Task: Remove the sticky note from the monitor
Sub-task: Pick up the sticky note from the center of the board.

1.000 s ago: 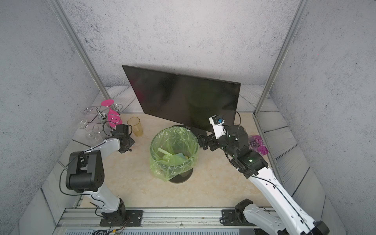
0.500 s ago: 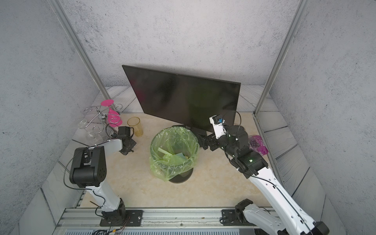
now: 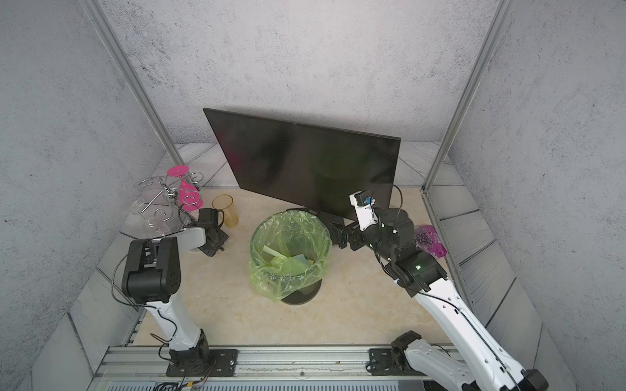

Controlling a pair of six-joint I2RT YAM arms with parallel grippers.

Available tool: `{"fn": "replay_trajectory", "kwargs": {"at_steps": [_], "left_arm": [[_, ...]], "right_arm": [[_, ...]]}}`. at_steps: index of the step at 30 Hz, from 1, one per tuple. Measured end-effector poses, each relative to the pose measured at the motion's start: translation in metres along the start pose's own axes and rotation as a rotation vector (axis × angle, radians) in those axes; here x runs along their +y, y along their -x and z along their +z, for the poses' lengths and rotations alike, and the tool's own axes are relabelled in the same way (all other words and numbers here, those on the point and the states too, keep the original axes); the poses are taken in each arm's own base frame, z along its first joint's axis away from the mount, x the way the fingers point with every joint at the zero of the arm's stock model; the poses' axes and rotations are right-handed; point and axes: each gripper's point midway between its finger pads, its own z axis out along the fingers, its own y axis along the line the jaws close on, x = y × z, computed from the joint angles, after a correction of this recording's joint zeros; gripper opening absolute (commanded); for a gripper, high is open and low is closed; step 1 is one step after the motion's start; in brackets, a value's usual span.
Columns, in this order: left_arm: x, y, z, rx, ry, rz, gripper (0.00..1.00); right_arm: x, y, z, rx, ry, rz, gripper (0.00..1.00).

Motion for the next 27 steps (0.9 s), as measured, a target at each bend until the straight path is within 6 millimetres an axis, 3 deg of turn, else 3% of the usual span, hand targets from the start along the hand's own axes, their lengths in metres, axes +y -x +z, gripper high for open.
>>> {"fn": "replay_trajectory", "kwargs": {"at_steps": [4,10,24,27], "left_arm": [[-0.0007,0.0004,0.0003,0.007,-0.006,-0.003,0.44],[-0.0024,0.0009,0.0026,0.014,-0.006,-0.002,0.26],[-0.0013,-0.0001,0.0031,0.013,-0.015,-0.011,0.01],[-0.0007,0.0015,-0.0032,0.004,-0.026,-0.013,0.0]], "right_arm": [[0.0005,0.0011,0.0,-0.004,0.004,0.0,0.99],[0.0006,0.0017,-0.0001,-0.007,0.006,0.0,0.99],[0.0012,0.0034,-0.0002,-0.014,0.012,0.0,0.99],[0.0013,0.0034,-0.0002,-0.014,0.012,0.0,0.99]]}}
